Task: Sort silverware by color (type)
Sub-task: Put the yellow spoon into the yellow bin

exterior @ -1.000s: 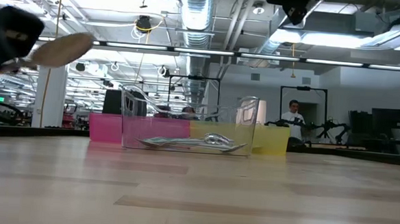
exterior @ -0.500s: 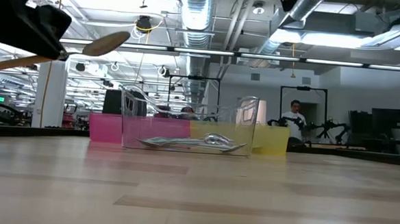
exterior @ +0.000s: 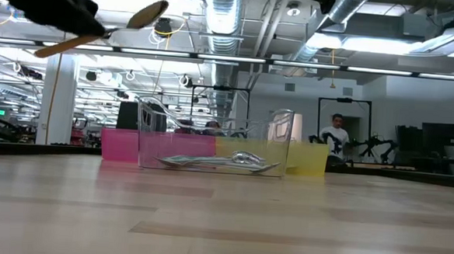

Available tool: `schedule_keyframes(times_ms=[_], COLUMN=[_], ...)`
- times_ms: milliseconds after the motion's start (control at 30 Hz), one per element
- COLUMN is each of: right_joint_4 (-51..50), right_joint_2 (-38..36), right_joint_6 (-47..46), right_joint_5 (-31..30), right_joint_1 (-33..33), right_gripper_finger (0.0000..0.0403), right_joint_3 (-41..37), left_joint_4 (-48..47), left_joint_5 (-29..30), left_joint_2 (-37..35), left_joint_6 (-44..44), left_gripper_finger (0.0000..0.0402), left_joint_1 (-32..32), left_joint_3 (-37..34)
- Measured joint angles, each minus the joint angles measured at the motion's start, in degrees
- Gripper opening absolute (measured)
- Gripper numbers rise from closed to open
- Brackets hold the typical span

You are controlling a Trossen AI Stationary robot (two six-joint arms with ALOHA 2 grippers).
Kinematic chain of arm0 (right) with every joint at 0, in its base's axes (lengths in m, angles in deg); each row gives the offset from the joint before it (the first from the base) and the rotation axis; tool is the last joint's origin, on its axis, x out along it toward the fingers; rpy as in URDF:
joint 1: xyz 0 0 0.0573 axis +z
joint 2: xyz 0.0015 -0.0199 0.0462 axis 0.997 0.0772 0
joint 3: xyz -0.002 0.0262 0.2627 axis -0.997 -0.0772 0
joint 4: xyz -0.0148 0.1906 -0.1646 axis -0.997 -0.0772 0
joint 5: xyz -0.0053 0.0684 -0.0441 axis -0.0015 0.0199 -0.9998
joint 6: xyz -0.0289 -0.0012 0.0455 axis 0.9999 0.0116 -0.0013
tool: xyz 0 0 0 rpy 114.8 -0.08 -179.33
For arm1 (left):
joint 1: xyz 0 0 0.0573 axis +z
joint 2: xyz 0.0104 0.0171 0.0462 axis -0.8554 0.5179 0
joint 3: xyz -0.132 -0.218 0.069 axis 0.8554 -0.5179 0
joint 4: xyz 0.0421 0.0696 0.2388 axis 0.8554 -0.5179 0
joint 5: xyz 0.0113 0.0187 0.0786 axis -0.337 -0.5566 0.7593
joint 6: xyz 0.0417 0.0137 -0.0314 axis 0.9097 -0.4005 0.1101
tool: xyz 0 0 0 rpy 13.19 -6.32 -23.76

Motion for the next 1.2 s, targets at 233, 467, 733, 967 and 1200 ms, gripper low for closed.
schedule_keyframes(times_ms=[233, 467, 733, 967, 1200], right_joint_4=[0.4, 1.4, 3.0, 3.9, 6.3], right_joint_2=[1.8, 4.5, 8.3, 8.5, 8.5], right_joint_6=[0.2, 1.2, 2.4, 2.6, 3.4], right_joint_5=[0.4, 6.1, 6.5, 10.7, 11.5], right_joint_1=[-1.5, -3.2, -5.0, -5.9, -6.3], right_gripper_finger=[0.0087, 0.0087, 0.0087, 0.0087, 0.0087], right_joint_3=[-0.1, -0.1, -0.1, -0.1, -0.1], left_joint_4=[6.6, 6.7, 7.1, 8.0, 9.7], left_joint_5=[-6.9, -9.2, -9.5, -15.1, -18.8], left_joint_2=[-4.7, -7.2, -7.5, -7.5, -7.5], left_joint_6=[6.6, 9.2, 11.8, 11.9, 13.3], left_gripper_finger=[0.0026, 0.0026, 0.0026, 0.0026, 0.0026], left_joint_1=[7.5, 12.7, 16.9, 21.1, 25.4], left_joint_3=[-1.8, -1.9, -1.9, -1.9, -1.9])
